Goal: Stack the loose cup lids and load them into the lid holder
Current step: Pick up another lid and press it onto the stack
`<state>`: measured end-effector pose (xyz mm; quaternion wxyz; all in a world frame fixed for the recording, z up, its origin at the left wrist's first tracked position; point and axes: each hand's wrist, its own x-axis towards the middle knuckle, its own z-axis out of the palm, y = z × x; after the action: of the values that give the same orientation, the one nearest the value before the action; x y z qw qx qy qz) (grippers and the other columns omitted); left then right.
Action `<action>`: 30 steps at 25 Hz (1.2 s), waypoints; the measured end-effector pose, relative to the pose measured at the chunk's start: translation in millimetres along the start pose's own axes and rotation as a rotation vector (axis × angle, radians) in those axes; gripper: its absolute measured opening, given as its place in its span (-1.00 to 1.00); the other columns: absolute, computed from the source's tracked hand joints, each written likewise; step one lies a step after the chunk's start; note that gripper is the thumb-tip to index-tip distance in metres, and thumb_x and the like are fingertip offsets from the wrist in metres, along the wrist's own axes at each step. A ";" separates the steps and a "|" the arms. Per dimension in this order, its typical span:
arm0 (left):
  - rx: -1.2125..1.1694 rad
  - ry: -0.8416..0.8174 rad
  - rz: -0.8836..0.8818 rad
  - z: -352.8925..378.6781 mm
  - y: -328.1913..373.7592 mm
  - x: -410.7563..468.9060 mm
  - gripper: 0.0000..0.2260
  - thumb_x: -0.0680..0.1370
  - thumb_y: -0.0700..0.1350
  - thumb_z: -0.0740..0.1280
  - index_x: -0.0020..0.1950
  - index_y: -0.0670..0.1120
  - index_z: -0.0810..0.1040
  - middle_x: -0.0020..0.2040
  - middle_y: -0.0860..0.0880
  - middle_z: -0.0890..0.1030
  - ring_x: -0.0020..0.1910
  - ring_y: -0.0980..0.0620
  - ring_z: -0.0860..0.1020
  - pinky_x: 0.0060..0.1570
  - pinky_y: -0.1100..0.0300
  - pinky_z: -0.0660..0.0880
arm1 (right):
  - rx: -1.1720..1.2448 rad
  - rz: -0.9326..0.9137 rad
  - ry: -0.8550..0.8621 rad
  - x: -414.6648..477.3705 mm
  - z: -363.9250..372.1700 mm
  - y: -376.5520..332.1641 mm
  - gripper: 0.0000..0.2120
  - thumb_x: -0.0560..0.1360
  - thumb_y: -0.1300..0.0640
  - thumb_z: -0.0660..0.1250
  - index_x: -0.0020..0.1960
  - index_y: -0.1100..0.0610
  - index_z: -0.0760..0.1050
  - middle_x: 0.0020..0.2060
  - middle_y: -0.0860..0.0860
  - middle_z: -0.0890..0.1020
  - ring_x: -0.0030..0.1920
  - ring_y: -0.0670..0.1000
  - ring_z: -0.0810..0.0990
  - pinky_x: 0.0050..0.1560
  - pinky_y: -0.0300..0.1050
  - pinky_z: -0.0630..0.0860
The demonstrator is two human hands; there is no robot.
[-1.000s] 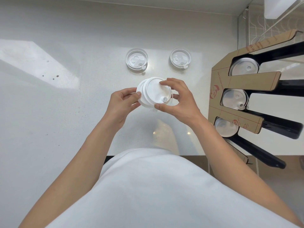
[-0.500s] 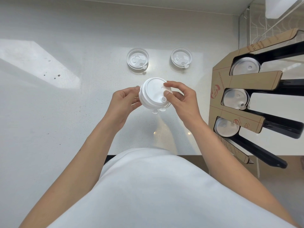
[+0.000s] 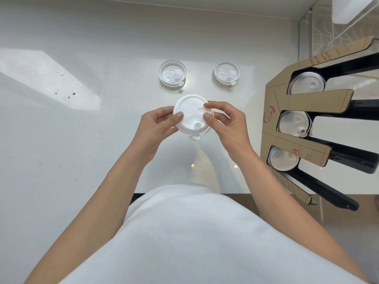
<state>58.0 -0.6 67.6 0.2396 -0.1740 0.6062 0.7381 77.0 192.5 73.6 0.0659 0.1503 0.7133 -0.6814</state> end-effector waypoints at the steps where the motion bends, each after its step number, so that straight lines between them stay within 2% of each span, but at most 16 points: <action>1: -0.001 0.000 -0.001 -0.4 0.1 0.3 -0.65 0.55 -0.19 0.44 0.31 -0.25 0.56 0.21 -0.21 0.66 0.14 -0.02 0.65 0.07 0.21 0.60 | -0.001 0.000 0.001 0.1 0.1 -0.2 -0.81 0.52 0.35 0.39 0.11 0.21 0.61 0.02 -0.03 0.68 -0.08 -0.12 0.67 -0.05 -0.28 0.55; 3: -0.009 -0.003 0.001 -0.8 0.5 0.4 -0.67 0.56 -0.19 0.42 0.30 -0.24 0.57 0.19 -0.19 0.67 0.12 -0.01 0.66 0.07 0.20 0.60 | -0.004 -0.003 0.003 0.3 0.3 -1.5 -0.82 0.52 0.35 0.38 0.10 0.20 0.61 0.07 -0.02 0.66 -0.07 -0.13 0.67 -0.03 -0.29 0.54; 7: -0.030 0.003 0.001 -1.4 0.9 0.5 -0.78 0.58 -0.21 0.39 0.23 -0.19 0.61 0.01 -0.05 0.72 0.03 0.04 0.68 0.04 0.21 0.60 | -0.015 -0.011 -0.010 0.8 2.1 -4.1 -0.82 0.51 0.34 0.40 0.08 0.17 0.62 0.21 0.07 0.62 -0.02 -0.09 0.67 0.01 -0.26 0.54; 10: -0.035 0.030 0.005 -2.7 1.4 1.7 -0.73 0.59 -0.22 0.37 0.28 -0.24 0.57 0.02 -0.07 0.71 0.00 0.03 0.68 0.01 0.22 0.60 | -0.021 -0.003 -0.021 0.2 3.2 -4.7 -0.82 0.50 0.34 0.42 0.06 0.15 0.62 0.27 0.12 0.59 0.02 -0.07 0.67 0.04 -0.22 0.54; 14: -0.035 0.025 0.018 -3.6 1.8 1.6 -0.78 0.60 -0.23 0.37 0.23 -0.21 0.60 -0.01 -0.05 0.71 0.00 0.04 0.67 0.01 0.22 0.60 | -0.017 0.001 -0.023 -1.4 4.4 -6.7 -0.81 0.50 0.34 0.42 0.07 0.15 0.61 0.27 0.11 0.58 0.00 -0.09 0.67 0.03 -0.22 0.54; 17: -0.018 0.030 0.032 -7.9 2.0 2.3 -0.76 0.60 -0.21 0.37 0.25 -0.21 0.60 0.12 -0.15 0.68 0.07 0.01 0.66 0.07 0.17 0.61 | -0.029 -0.004 -0.015 -0.9 8.2 -9.4 -0.72 0.51 0.30 0.42 0.18 0.08 0.55 0.22 0.04 0.59 0.00 -0.09 0.66 0.03 -0.23 0.55; 21: 0.005 0.024 0.053 -14.3 2.4 3.1 -0.75 0.59 -0.22 0.38 0.26 -0.22 0.61 0.27 -0.28 0.60 0.16 -0.03 0.63 0.09 0.16 0.61 | -0.080 0.064 0.001 1.8 13.8 -9.7 -0.57 0.54 0.14 0.42 0.37 0.02 0.42 0.17 -0.01 0.59 -0.04 -0.15 0.66 -0.01 -0.26 0.56; 23: 0.009 0.032 0.049 -14.3 2.4 3.3 -0.74 0.58 -0.24 0.38 0.27 -0.25 0.59 0.29 -0.32 0.57 0.19 -0.07 0.62 0.10 0.14 0.61 | -0.103 0.107 0.005 3.1 14.3 -6.6 -0.59 0.55 0.10 0.42 0.37 0.03 0.44 0.10 0.00 0.60 -0.09 -0.19 0.67 0.07 -0.16 0.61; 26: 0.002 0.055 0.034 -15.1 2.6 4.3 -0.71 0.57 -0.24 0.40 0.28 -0.26 0.58 0.30 -0.33 0.56 0.29 -0.17 0.58 0.11 0.12 0.62 | -0.088 0.112 0.035 5.5 16.1 -2.6 -0.68 0.53 0.13 0.43 0.27 0.09 0.53 0.02 0.07 0.62 -0.10 -0.08 0.69 0.17 0.15 0.61; 30: -0.005 0.060 0.045 -21.4 4.5 5.3 -0.68 0.52 -0.21 0.45 0.27 -0.24 0.60 0.30 -0.37 0.54 0.29 -0.18 0.58 0.14 0.13 0.60 | -0.080 0.120 0.055 8.7 22.2 -2.1 -0.69 0.52 0.12 0.43 0.25 0.08 0.54 0.01 0.09 0.63 -0.05 -0.01 0.70 0.17 0.18 0.61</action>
<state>50.4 -21.4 64.0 0.2042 -0.1830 0.6150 0.7393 65.6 171.5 71.7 0.0930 0.2084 0.7311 -0.6429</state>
